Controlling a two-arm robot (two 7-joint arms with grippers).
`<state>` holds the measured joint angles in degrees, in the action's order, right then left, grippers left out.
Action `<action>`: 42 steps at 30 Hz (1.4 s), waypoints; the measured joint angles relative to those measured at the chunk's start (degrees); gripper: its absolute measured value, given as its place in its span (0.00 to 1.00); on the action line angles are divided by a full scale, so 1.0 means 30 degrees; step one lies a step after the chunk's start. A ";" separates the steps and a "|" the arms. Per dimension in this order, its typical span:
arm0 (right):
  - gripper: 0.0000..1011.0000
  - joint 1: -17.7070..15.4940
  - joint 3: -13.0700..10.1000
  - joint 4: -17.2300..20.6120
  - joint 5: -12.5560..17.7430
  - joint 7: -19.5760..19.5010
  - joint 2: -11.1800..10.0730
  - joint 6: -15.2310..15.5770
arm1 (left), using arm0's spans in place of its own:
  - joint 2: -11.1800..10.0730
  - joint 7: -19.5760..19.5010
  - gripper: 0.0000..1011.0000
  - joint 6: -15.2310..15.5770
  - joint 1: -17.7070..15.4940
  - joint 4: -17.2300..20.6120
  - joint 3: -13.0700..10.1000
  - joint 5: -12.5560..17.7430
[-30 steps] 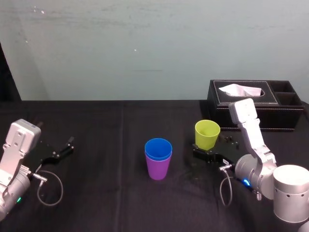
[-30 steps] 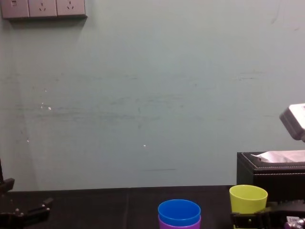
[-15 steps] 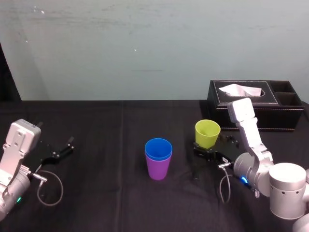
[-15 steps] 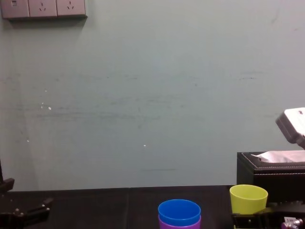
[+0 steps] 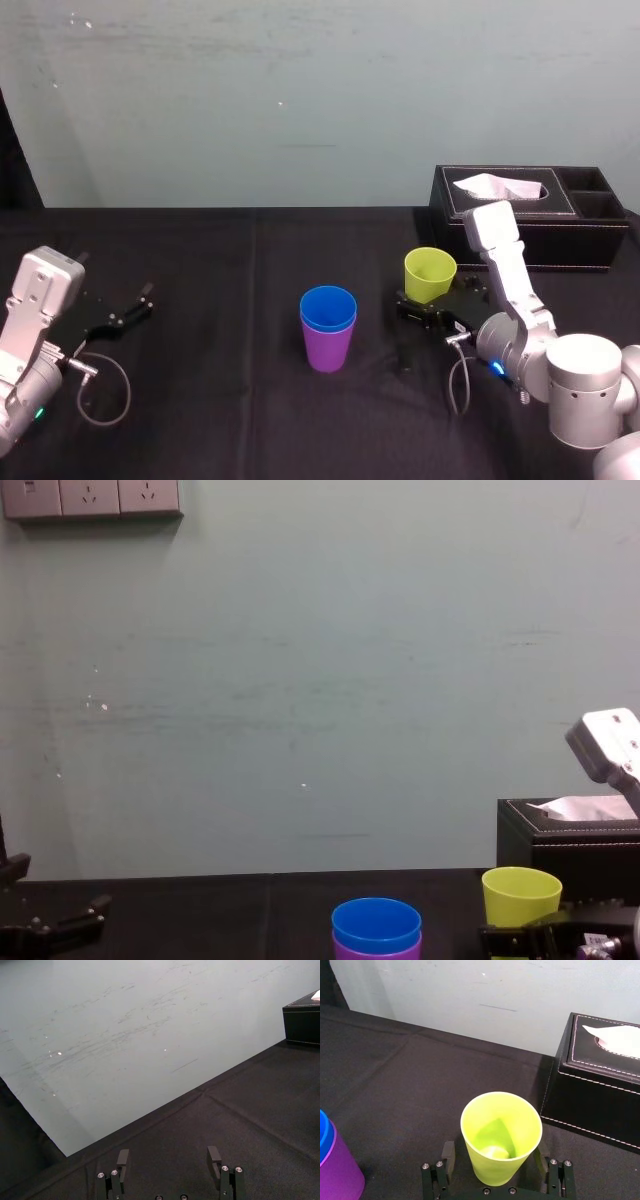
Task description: Stack the three plastic cups sequentially using one hand.
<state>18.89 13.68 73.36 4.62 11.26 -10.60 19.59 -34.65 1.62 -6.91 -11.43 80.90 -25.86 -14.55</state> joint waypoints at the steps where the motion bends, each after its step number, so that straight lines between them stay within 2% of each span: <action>1: 0.99 0.0006 -0.0023 -0.0074 -0.0084 -0.0025 0.0070 -0.0048 | 0.0001 0.0001 0.99 0.0001 0.0000 0.0000 0.0000 0.0000; 21: 0.99 0.0038 -0.0543 -0.0698 -0.0864 -0.0292 0.0684 -0.0553 | 0.0001 0.0001 0.99 0.0001 0.0000 0.0000 0.0001 -0.0001; 33: 0.99 0.0351 -0.0730 -0.1367 -0.1066 -0.0201 0.0950 -0.0900 | 0.0000 0.0000 0.99 0.0001 -0.0001 0.0000 0.0000 0.0001; 42: 0.97 0.0341 -0.0706 -0.1335 -0.1054 -0.0180 0.0932 -0.0895 | 0.0000 0.0000 0.99 0.0000 0.0000 0.0000 0.0001 0.0000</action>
<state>19.91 11.56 69.36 1.46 10.72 -7.80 16.90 -34.65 1.62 -6.91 -11.43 80.90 -25.86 -14.55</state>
